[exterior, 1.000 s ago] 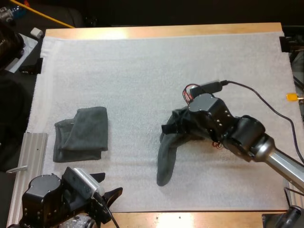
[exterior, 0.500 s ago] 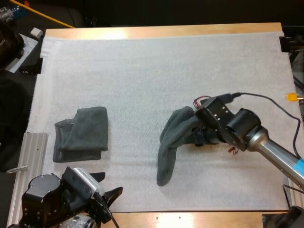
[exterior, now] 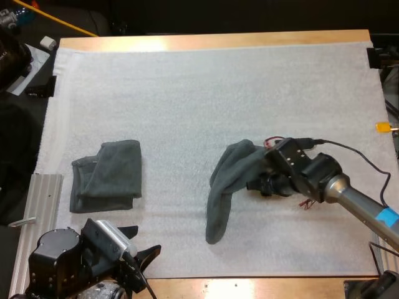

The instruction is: Pick towel from pile, fold and stack

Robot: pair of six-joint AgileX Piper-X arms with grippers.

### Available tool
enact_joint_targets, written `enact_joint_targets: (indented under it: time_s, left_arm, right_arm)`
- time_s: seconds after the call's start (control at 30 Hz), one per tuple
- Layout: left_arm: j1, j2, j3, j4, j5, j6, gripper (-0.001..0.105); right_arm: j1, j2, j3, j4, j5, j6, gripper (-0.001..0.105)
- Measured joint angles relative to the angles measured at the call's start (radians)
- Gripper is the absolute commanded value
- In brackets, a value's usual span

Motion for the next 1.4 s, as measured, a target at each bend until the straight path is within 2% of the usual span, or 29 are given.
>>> enact_joint_targets:
  time_s: [0.17, 0.37, 0.6, 0.87, 0.93, 1.07, 1.13, 1.4]
  left_arm:
    - [0.0, 0.0, 0.0, 0.0, 0.0, 0.0, 0.061]
    - [0.0, 0.0, 0.0, 0.0, 0.0, 0.0, 0.061]
    - [0.0, 0.0, 0.0, 0.002, 0.0, 0.0, 0.061]
    - [0.0, 0.0, 0.0, 0.0, 0.0, 0.0, 0.061]
    - [0.0, 0.0, 0.0, 0.0, 0.0, 0.0, 0.061]
    - [0.0, 0.0, 0.0, 0.0, 0.0, 0.0, 0.061]
    - [0.0, 0.0, 0.0, 0.0, 0.0, 0.0, 0.061]
    - [0.0, 0.0, 0.0, 0.0, 0.0, 0.0, 0.061]
  right_arm:
    - [-0.081, 0.0, 0.064, -0.101, -0.045, 0.011, 0.055]
    - [-0.129, 0.025, 0.09, -0.193, -0.062, 0.029, 0.055]
    - [-0.14, 0.126, 0.093, -0.268, -0.085, 0.062, 0.054]
    - [-0.14, 0.158, 0.093, -0.307, -0.113, 0.073, 0.054]
    - [-0.14, 0.172, 0.093, -0.317, -0.124, 0.079, 0.046]
    - [-0.14, 0.188, 0.093, -0.331, -0.133, 0.093, 0.014]
    - [-0.14, 0.189, 0.093, -0.338, -0.134, 0.097, 0.003]
    - [-0.14, 0.191, 0.093, -0.344, -0.137, 0.096, 0.0]
